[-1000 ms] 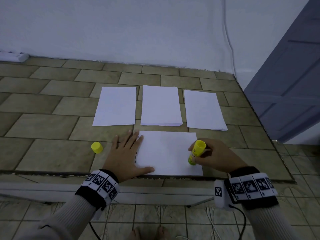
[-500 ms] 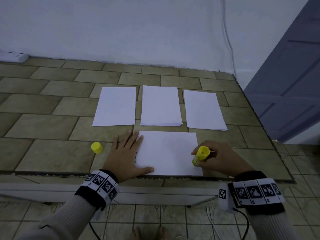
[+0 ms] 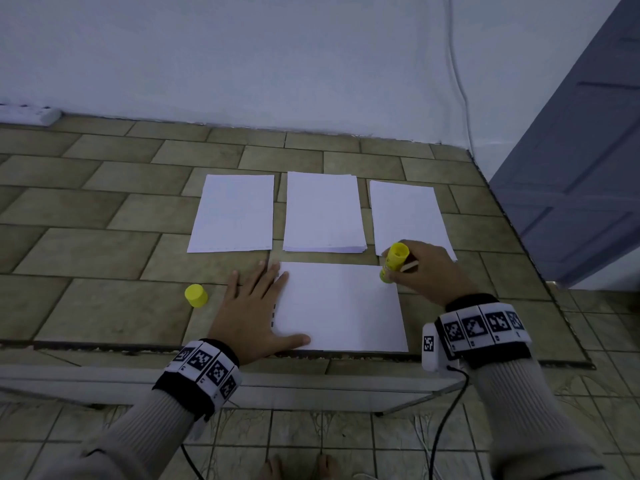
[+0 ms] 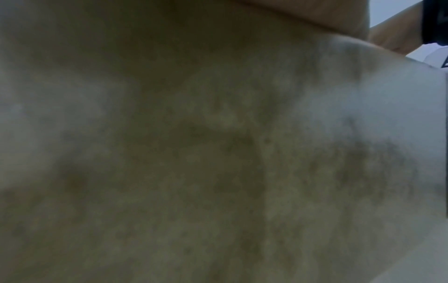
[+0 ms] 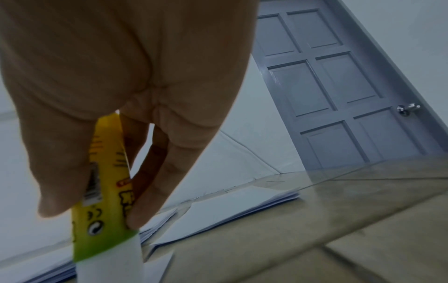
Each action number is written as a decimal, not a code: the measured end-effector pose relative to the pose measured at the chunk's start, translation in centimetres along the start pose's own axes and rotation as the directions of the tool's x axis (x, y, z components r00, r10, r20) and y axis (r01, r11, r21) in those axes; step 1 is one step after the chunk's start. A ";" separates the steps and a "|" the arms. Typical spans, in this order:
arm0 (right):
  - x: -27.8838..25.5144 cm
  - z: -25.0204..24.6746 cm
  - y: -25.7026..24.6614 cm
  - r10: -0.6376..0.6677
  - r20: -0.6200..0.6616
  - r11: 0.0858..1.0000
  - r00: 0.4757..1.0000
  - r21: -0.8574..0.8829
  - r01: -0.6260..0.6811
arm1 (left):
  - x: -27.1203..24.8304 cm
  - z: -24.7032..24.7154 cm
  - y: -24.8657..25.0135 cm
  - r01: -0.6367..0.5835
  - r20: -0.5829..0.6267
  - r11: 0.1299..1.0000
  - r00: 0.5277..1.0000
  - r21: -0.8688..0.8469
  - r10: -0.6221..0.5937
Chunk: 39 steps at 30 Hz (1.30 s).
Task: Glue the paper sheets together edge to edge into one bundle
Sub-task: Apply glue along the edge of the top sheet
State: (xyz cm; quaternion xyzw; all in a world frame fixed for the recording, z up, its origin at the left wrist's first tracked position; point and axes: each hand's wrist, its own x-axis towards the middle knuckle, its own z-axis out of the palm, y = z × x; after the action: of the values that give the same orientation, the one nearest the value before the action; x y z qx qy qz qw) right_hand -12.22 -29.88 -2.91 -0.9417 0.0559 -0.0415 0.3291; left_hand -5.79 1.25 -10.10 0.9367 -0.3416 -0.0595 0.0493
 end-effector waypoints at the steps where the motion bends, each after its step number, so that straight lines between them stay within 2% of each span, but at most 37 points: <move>1: 0.4 0.0 -0.1 0.002 -0.010 1.000 1.000 -0.008 -0.002 | 0.0 0.0 0.0 0.000 -0.001 1.000 1.000 -0.002 0.000; 12: 1.2 -0.1 -0.7 0.087 -0.123 0.996 0.989 -0.011 -0.089 | 0.1 0.0 0.0 0.003 -0.001 1.000 1.000 -0.004 -0.003; 17: -0.3 -1.5 -0.1 0.200 -0.159 0.932 0.967 -0.274 -0.238 | 0.2 0.1 0.0 0.012 -0.003 1.000 1.000 0.000 -0.012; 20: -1.0 -1.7 0.5 0.290 -0.035 0.851 0.956 -0.447 -0.275 | 0.1 0.1 0.0 0.013 0.003 1.000 1.000 -0.001 -0.013; 23: -1.5 -1.3 0.7 0.341 0.060 0.785 0.938 -0.568 -0.249 | 0.1 0.2 0.0 0.008 -0.002 1.000 1.000 0.001 -0.008; 25: -1.7 -1.5 0.7 0.348 0.033 0.799 0.937 -0.533 -0.278 | 0.1 0.2 -0.1 0.004 -0.006 1.000 1.000 0.003 -0.004; 29: -2.2 -2.7 1.3 0.384 -0.108 0.870 0.917 -0.290 -0.398 | 0.1 0.4 -0.1 -0.013 -0.008 1.000 1.000 0.020 0.013; 33: -2.1 -3.4 2.5 0.441 -0.267 0.878 0.857 -0.070 -0.474 | 0.0 0.4 -0.2 -0.023 -0.015 0.999 1.000 0.032 0.024; 36: -1.8 -3.5 3.2 0.500 -0.284 0.851 0.818 -0.015 -0.525 | 0.1 0.3 -0.2 -0.022 -0.009 0.999 1.000 0.028 0.022; 39: -1.5 -3.6 3.6 0.528 -0.277 0.838 0.803 0.022 -0.545 | 0.1 0.4 -0.2 -0.015 -0.001 0.999 1.000 0.033 0.015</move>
State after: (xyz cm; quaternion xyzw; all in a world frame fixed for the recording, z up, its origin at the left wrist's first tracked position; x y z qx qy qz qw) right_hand -14.45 -34.70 -2.41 -0.8818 0.3656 -0.0738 0.2887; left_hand -5.67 1.35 -10.52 0.9348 -0.3496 -0.0532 0.0346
